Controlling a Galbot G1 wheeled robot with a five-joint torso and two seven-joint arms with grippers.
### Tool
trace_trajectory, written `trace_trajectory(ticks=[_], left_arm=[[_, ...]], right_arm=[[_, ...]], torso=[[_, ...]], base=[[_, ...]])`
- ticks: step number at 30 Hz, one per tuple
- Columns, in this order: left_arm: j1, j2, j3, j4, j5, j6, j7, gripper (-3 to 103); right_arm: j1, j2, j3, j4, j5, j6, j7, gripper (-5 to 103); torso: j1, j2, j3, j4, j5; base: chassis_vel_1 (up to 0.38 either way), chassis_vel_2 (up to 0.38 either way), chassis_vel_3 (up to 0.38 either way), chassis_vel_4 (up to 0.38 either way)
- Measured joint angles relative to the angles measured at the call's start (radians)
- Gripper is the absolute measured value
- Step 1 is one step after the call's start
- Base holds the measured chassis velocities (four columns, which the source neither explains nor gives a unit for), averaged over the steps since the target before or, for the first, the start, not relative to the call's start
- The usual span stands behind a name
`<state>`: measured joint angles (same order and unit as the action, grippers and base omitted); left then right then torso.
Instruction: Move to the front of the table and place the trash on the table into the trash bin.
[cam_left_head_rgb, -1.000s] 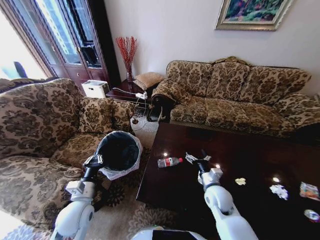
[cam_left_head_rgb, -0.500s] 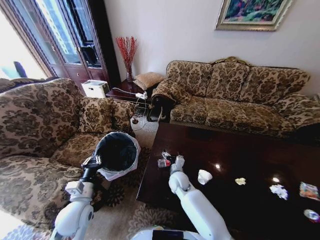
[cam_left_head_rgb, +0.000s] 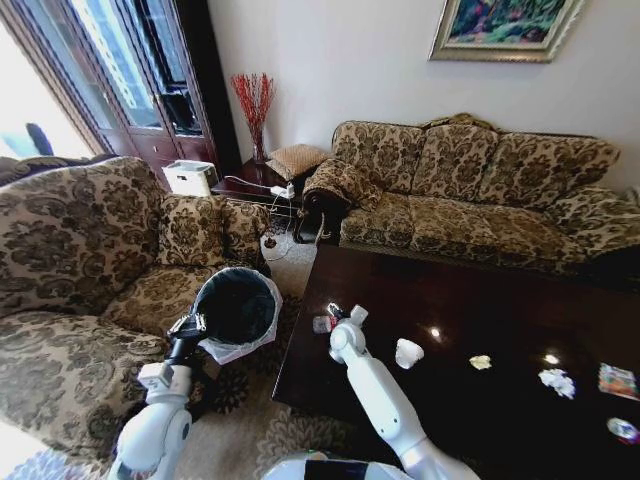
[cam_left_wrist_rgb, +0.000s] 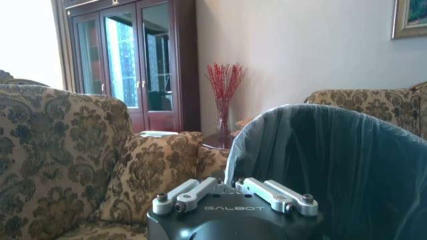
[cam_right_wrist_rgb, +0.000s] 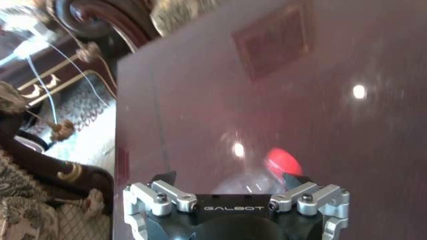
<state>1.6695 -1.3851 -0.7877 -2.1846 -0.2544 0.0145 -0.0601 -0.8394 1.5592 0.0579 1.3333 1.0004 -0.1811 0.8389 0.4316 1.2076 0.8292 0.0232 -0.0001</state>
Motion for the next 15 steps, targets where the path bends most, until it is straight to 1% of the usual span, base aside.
trace_trajectory(ticks=[2, 5, 9, 10, 14, 15], left_arm=[[0.001, 0.000, -0.002, -0.003, -0.001, 0.000, 0.000, 3], [0.003, -0.001, -0.002, -0.008, -0.001, 0.000, 0.000, 3], [0.007, -0.005, -0.002, -0.017, -0.001, 0.000, 0.000, 3], [0.008, -0.008, -0.001, -0.020, 0.000, 0.000, 0.000, 3], [0.008, -0.010, 0.001, -0.023, 0.001, 0.000, 0.002, 3], [0.008, -0.010, 0.002, -0.023, 0.002, 0.000, 0.003, 3]], right_arm=[[0.015, 0.011, 0.009, -0.016, 0.027, -0.006, 0.017, 100], [0.024, 0.017, 0.013, -0.020, 0.032, -0.006, 0.033, 100], [0.026, 0.008, 0.013, 0.012, 0.033, -0.011, 0.044, 100], [0.025, 0.000, 0.012, 0.027, 0.046, -0.016, 0.058, 100], [0.016, -0.003, 0.011, 0.041, 0.063, -0.023, 0.062, 100], [0.014, -0.002, 0.010, 0.039, 0.065, -0.029, 0.046, 100]], torso=[[0.000, 0.000, 0.000, 0.0001, 0.0000], [0.000, 0.000, 0.000, 0.0000, 0.0000], [0.000, 0.000, 0.000, -0.0001, 0.0000], [0.000, 0.000, 0.000, -0.0001, 0.0000], [0.000, 0.000, 0.000, -0.0002, 0.0001], [0.000, 0.000, 0.000, -0.0003, 0.0001]], base=[[0.000, 0.000, 0.000, 0.000], [0.000, 0.000, 0.000, 0.000], [0.000, 0.000, 0.000, 0.000], [0.000, 0.000, 0.000, 0.000], [0.000, 0.000, 0.000, 0.000], [0.000, 0.000, 0.000, 0.000]])
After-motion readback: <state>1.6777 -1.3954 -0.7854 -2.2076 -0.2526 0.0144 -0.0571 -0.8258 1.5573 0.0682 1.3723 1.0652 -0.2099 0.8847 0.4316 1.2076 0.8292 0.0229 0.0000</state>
